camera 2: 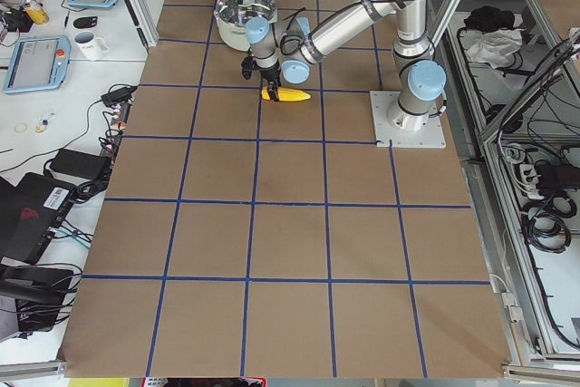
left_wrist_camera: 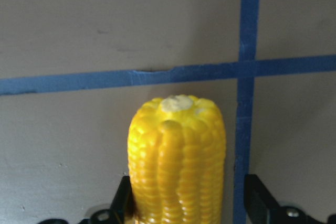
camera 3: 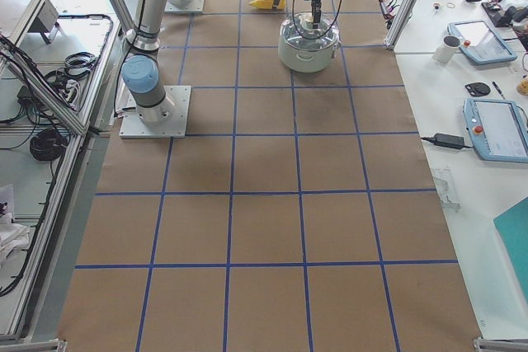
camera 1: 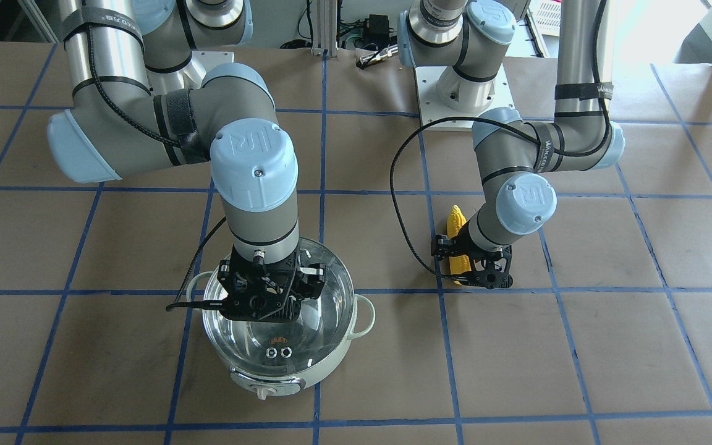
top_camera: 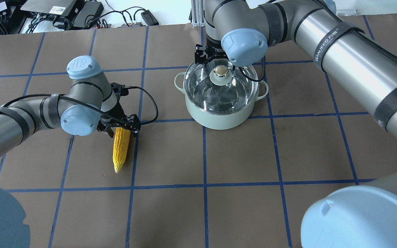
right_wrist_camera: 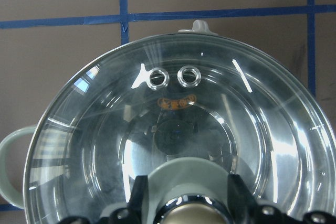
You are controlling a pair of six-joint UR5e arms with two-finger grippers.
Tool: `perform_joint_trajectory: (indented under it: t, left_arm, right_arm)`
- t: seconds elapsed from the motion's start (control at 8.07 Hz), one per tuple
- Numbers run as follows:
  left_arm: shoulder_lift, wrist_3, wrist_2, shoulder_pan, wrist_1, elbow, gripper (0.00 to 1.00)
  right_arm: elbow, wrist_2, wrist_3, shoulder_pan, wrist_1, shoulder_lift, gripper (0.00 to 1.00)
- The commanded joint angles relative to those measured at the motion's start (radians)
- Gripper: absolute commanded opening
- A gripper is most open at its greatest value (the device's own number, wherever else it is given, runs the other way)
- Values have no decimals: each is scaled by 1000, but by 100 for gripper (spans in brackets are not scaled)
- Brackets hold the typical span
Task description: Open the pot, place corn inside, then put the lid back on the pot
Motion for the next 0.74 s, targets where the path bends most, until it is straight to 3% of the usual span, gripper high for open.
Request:
perform_joint_trajectory:
  t: [0.0,0.12,0.37,0.62]
  left_arm:
    - [7,72,-1,0,1,-9,38]
    - [8,76,-1,-1,1,-9,25]
    - [11,72,0,-1,-3,-8,12]
    - [24,67,12,-1,-11,3,11]
  right_arm:
    - [2,-3,0,0,5,-1,51]
    - [2,-3,0,0,5,-2,49]
    - [-12,-5,-8,-2,22,-36,49]
    - [-9,-2,-12,-2,65,-100,49]
